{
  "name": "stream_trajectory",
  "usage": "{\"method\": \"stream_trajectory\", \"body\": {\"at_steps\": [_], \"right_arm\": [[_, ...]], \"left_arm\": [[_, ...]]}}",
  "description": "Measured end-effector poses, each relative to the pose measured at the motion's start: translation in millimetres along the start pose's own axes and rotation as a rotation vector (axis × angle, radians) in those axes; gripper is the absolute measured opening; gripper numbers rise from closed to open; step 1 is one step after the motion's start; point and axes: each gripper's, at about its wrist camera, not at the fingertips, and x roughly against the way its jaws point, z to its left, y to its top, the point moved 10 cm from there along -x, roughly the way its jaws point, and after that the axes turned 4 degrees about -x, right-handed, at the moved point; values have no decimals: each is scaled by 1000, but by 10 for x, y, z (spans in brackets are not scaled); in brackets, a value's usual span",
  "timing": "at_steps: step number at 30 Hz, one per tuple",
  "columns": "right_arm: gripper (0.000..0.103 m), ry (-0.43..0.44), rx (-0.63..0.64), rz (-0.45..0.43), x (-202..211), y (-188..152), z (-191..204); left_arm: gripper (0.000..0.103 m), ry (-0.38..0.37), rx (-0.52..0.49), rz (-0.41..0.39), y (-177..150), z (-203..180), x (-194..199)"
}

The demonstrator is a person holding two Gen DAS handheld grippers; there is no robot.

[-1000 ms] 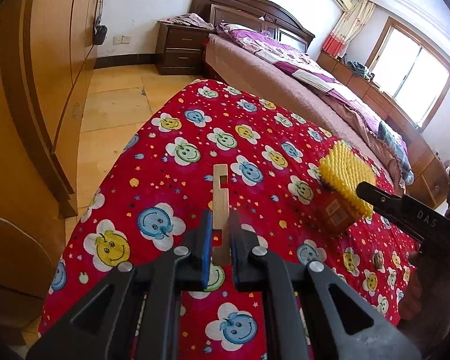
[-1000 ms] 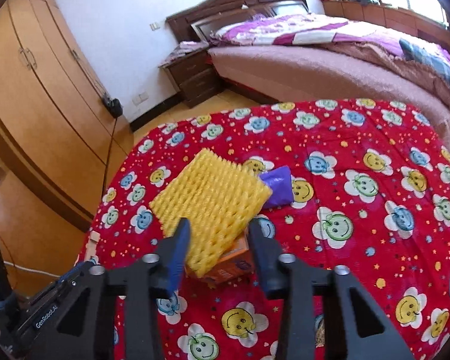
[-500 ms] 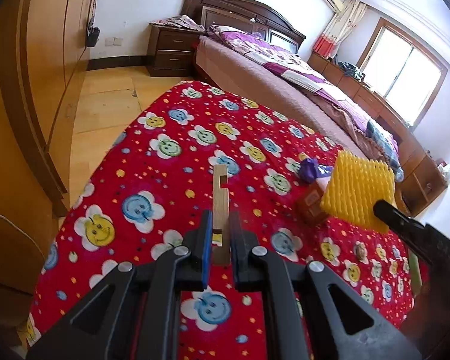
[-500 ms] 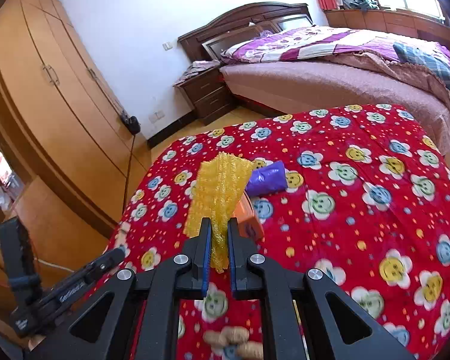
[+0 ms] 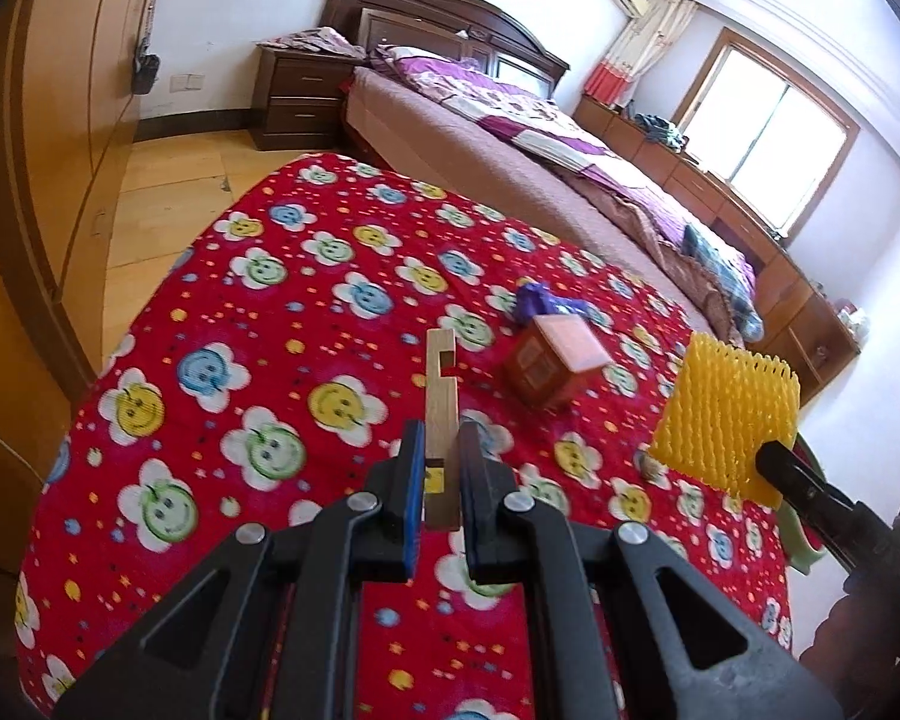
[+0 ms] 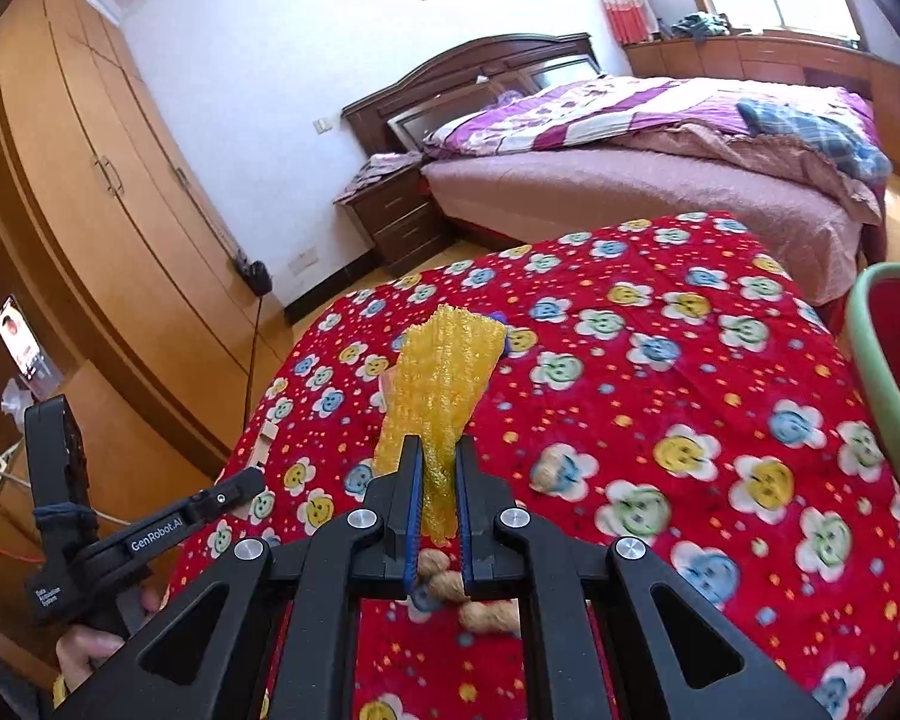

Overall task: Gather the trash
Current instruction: 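Carry the wooden stick and yellow foam net over the bin with both tools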

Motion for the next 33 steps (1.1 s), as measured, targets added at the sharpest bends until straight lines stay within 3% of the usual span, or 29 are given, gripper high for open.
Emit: {"method": "stream_trajectory", "body": {"at_steps": [12, 33], "right_arm": [[10, -41, -36, -38, 404, -113, -255], [10, -141, -105, -63, 915, -301, -855]], "left_arm": [[9, -68, -66, -7, -93, -469, 194], [9, -154, -157, 88, -379, -1194, 84]]}}
